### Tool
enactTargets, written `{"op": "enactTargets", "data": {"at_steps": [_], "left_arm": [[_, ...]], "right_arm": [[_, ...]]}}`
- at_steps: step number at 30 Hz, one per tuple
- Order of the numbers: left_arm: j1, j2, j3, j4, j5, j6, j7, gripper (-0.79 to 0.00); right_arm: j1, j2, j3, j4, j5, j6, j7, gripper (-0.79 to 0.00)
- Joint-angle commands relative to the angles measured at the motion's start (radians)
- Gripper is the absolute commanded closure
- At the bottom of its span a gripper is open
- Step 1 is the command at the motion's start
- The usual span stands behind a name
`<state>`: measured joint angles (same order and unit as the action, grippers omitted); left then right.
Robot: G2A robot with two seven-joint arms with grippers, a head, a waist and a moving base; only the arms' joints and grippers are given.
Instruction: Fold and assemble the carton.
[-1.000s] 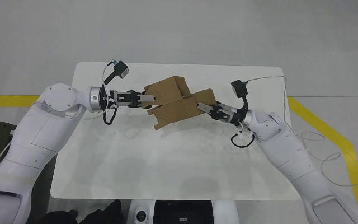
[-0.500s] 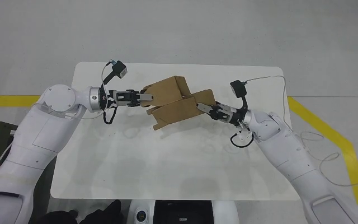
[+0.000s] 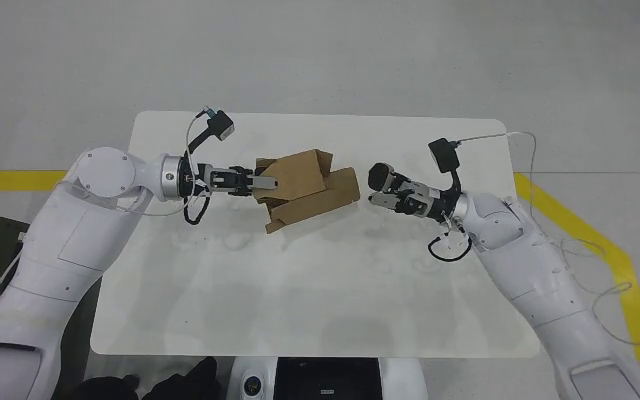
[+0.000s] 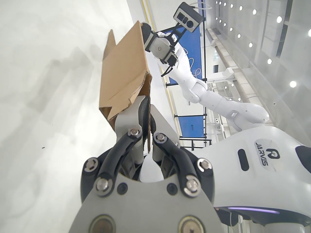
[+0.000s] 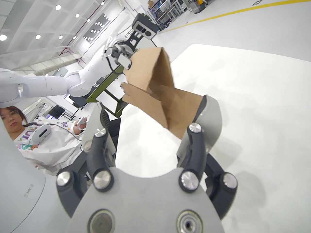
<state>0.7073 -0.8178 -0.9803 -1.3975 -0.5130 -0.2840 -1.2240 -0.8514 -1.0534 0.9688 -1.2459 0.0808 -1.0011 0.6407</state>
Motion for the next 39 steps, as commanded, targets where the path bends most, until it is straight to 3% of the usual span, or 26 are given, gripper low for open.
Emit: {"op": "enactTargets", "data": {"at_steps": [1,10,25,39], "left_arm": [[-0.002,0.0,0.0,-0.001,0.025,-0.004,-0.006,0.0],[-0.012,-0.002,0.006,-0.038,0.145,-0.018,-0.033,0.0],[-0.025,-0.014,0.018,-0.076,0.166,-0.035,-0.079,0.0],[-0.042,-0.031,0.041,-0.084,0.17,-0.028,-0.087,0.0]], "right_arm": [[0.012,0.0,-0.018,-0.009,0.047,0.0,0.056,-0.585],[0.108,-0.019,-0.173,-0.022,0.217,0.033,0.212,-0.511],[0.233,-0.036,-0.311,0.144,0.278,0.032,0.21,-0.394],[0.281,-0.065,-0.409,0.222,0.328,0.01,0.188,-0.385]]}}
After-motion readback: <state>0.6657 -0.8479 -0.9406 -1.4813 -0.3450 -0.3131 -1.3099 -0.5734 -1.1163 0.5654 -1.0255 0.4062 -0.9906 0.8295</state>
